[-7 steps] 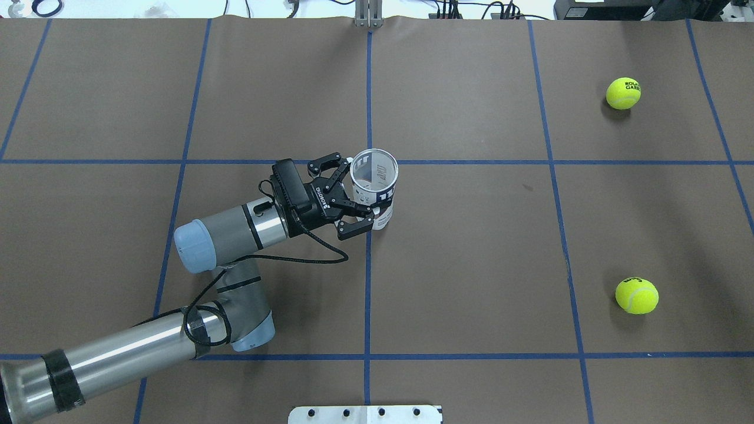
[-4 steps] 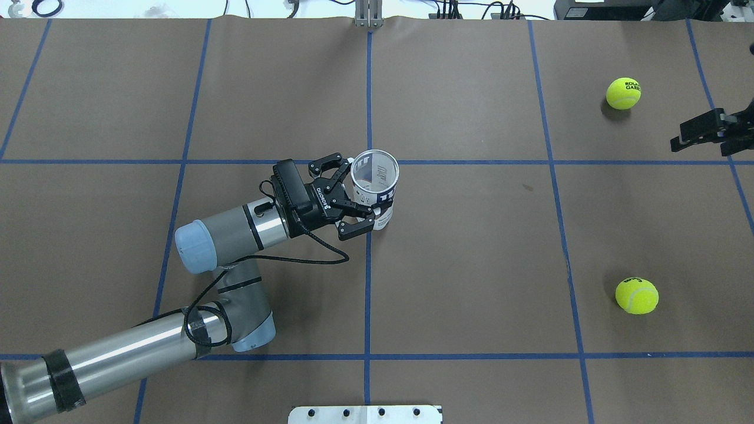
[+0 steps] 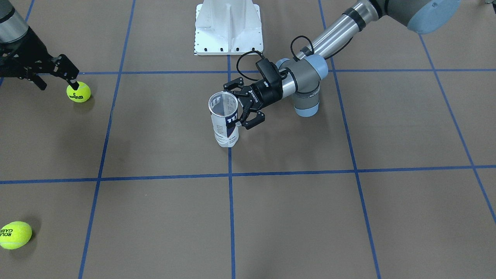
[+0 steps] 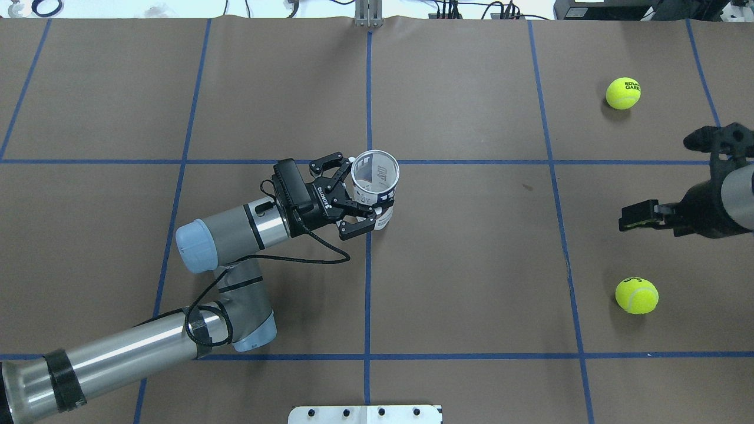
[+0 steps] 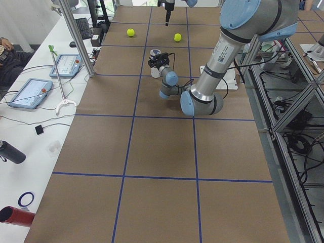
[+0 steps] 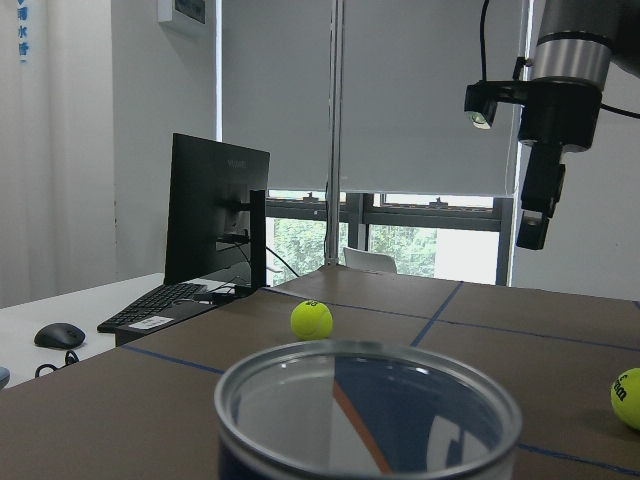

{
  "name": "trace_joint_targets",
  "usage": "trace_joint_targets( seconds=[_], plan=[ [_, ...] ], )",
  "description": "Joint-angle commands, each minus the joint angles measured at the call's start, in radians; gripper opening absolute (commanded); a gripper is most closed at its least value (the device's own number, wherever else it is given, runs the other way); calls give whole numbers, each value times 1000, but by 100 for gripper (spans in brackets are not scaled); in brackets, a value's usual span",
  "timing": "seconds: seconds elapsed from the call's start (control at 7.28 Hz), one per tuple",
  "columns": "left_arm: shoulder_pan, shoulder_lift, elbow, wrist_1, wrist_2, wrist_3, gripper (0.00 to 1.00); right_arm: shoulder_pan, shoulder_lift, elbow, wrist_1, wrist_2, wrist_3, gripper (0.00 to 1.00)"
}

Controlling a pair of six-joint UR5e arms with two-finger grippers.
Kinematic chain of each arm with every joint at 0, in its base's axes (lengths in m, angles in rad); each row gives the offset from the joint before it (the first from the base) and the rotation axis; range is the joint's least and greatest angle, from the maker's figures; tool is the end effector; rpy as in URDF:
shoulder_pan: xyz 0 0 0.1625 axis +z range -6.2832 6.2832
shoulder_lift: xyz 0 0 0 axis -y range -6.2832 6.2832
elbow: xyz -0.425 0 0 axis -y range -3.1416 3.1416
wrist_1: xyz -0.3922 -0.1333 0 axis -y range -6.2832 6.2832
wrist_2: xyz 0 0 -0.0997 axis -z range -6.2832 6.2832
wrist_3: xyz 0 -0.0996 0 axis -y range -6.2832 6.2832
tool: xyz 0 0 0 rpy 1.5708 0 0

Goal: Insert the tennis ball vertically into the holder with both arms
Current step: 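Move the right gripper down to the nearer Wilson tennis ball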

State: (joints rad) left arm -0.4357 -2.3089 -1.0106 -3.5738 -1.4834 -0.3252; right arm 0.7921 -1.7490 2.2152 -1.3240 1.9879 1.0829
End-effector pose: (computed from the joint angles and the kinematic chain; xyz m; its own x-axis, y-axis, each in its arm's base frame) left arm 0.5712 -0.4225 0.2689 0.2939 0.9044 -0.3092 0.6473 0.0498 0.7606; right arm -0.2218 -0.3571 0.4081 0.6871 0.0862 0.7214 -0.1614 0.9862 0.0359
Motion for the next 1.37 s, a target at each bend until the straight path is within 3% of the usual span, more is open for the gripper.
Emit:
trace_joint_targets(
  seconds=[0.0,0.27,0.41,0.69,1.24],
  plan=[
    [0,-1,1,1,0,0,90,-160,-40,24,17,-162,103,100],
    [0,-1,1,1,0,0,90,-189,-255,20,313,-175,103,100],
    [0,-1,1,1,0,0,90,-207,-268,-11,337,-191,106,100],
    [0,0,0,1,0,0,90,-238,-268,-218,629,-248,109,100],
    [0,0,-2,0,0,0,90,-298,-210,-235,635,-271,169,100]
  ],
)
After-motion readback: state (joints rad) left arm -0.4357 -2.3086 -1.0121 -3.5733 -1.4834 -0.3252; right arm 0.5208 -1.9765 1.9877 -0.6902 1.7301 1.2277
